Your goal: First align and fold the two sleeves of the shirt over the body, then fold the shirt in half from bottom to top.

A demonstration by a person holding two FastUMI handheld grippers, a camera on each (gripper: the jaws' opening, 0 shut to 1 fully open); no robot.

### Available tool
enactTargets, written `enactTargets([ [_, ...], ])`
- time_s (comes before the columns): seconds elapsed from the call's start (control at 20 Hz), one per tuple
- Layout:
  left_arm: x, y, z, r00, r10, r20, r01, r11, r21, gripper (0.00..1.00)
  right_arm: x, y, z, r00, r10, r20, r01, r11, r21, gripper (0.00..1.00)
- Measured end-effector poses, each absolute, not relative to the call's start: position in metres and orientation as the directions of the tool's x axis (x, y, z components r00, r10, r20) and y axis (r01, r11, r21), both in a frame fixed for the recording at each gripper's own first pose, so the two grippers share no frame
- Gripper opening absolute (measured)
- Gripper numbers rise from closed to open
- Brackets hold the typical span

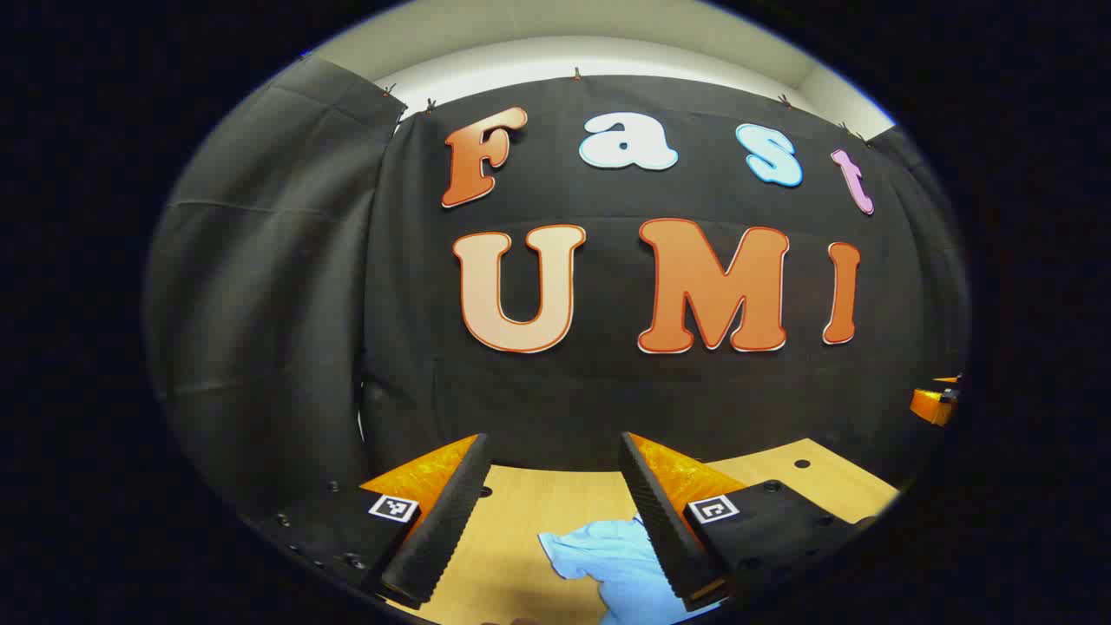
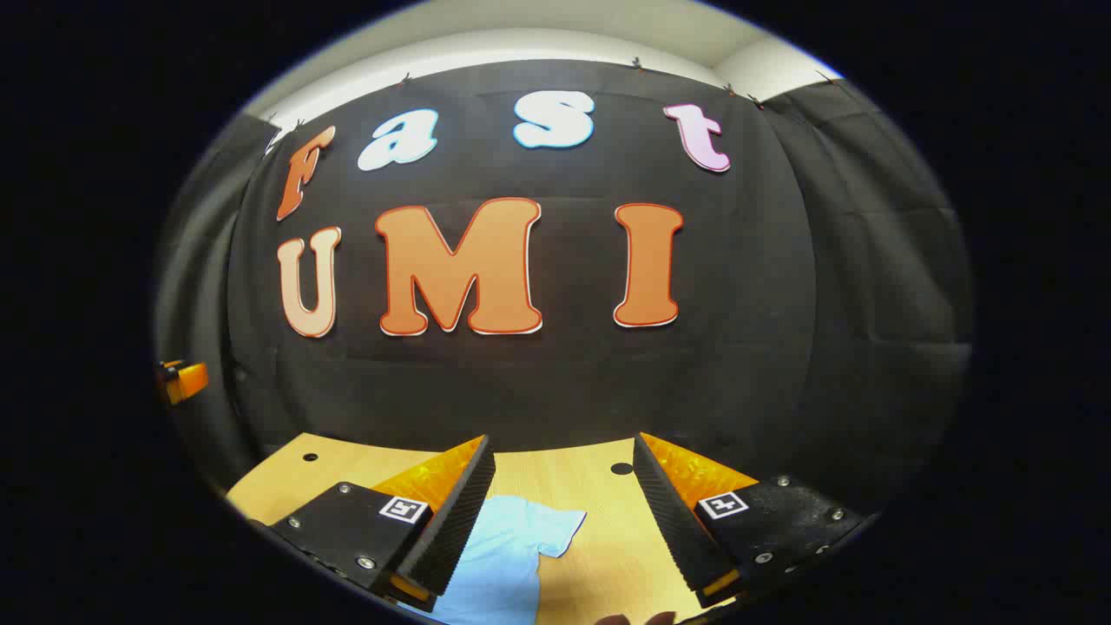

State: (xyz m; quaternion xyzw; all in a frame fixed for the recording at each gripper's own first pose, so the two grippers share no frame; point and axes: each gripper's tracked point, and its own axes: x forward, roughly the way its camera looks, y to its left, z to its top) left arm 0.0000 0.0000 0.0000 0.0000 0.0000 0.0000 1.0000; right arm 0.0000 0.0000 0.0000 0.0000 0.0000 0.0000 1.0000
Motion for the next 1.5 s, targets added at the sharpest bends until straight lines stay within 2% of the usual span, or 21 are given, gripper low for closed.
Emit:
enactTargets([
  [0.25,0.021,-0.009,-0.012,0.999,-0.036,-0.029,0.035,0.998,-0.046,0.97,0.007,0.023,-0.005,0.998,0.032,-0.052,-0.031,0.999,0.029,1.00],
  [0.3,0.024,-0.013,-0.013,0.999,-0.035,-0.032,0.034,0.999,-0.041,0.97,0.010,0.020,-0.003,0.998,0.031,-0.049,-0.030,0.999,0.023,0.98],
  [0.95,0.026,-0.043,-0.022,0.998,0.018,-0.063,-0.020,0.999,-0.025,0.97,0.046,-0.020,-0.021,0.989,0.055,-0.137,-0.054,0.998,0.015,0.98],
  [1.3,0.039,-0.042,-0.022,0.998,0.010,-0.067,-0.010,1.000,0.005,0.97,0.047,-0.024,-0.044,0.974,0.020,-0.224,-0.028,0.999,-0.035,0.98],
  [1.5,0.039,-0.045,-0.029,0.997,-0.008,-0.081,0.007,1.000,-0.011,0.97,0.052,-0.018,-0.068,0.944,0.020,-0.330,-0.040,0.998,-0.053,0.97],
])
